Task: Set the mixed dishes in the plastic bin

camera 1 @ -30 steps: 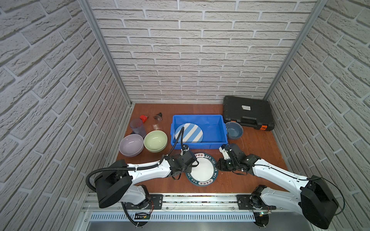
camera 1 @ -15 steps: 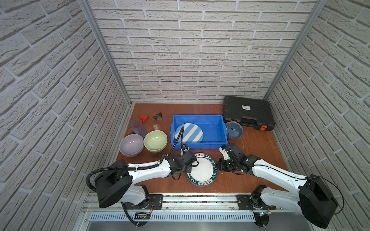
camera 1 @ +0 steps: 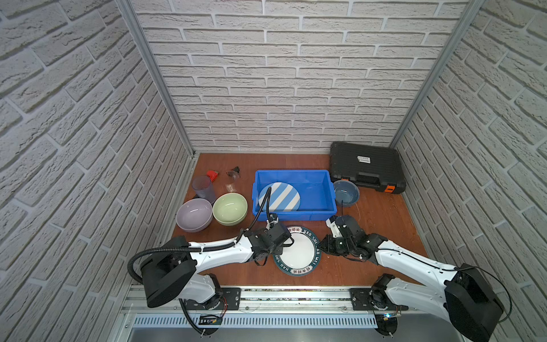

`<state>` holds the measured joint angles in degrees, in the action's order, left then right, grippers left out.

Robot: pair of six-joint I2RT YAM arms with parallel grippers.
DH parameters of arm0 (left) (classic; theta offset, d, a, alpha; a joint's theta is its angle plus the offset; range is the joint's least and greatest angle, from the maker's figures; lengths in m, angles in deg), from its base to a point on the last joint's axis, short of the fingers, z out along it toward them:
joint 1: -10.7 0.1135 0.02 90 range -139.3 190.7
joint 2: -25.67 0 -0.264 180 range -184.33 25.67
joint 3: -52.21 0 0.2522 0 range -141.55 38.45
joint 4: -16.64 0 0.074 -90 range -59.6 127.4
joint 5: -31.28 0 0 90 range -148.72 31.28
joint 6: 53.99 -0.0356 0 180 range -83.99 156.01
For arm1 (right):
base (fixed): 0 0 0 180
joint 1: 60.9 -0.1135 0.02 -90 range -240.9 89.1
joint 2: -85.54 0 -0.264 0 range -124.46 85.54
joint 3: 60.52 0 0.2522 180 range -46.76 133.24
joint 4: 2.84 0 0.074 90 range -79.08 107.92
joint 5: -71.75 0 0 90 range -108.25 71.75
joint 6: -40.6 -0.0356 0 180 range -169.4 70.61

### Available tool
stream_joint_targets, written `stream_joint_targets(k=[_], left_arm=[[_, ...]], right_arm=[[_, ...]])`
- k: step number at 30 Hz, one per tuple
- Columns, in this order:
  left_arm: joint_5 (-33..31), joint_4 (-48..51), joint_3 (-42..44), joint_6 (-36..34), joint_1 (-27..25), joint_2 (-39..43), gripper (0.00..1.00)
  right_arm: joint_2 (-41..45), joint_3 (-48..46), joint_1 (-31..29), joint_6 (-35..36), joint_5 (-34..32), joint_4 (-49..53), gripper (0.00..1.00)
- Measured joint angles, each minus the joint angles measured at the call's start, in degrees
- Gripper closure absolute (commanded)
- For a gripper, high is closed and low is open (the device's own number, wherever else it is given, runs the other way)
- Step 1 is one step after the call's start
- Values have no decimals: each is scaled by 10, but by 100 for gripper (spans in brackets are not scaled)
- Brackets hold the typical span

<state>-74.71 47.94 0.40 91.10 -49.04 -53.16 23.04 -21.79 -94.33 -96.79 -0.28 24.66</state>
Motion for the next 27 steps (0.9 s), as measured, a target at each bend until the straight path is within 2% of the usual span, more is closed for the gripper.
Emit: stream_joint_targets(k=[15, 27], left_arm=[[-2, -5, 5, 7, 0, -8, 84], [35, -23, 6, 7, -2, -10, 84]], right_arm=[[42, 1, 0, -9, 31, -25, 81], [13, 21, -1, 7, 45, -26, 82]])
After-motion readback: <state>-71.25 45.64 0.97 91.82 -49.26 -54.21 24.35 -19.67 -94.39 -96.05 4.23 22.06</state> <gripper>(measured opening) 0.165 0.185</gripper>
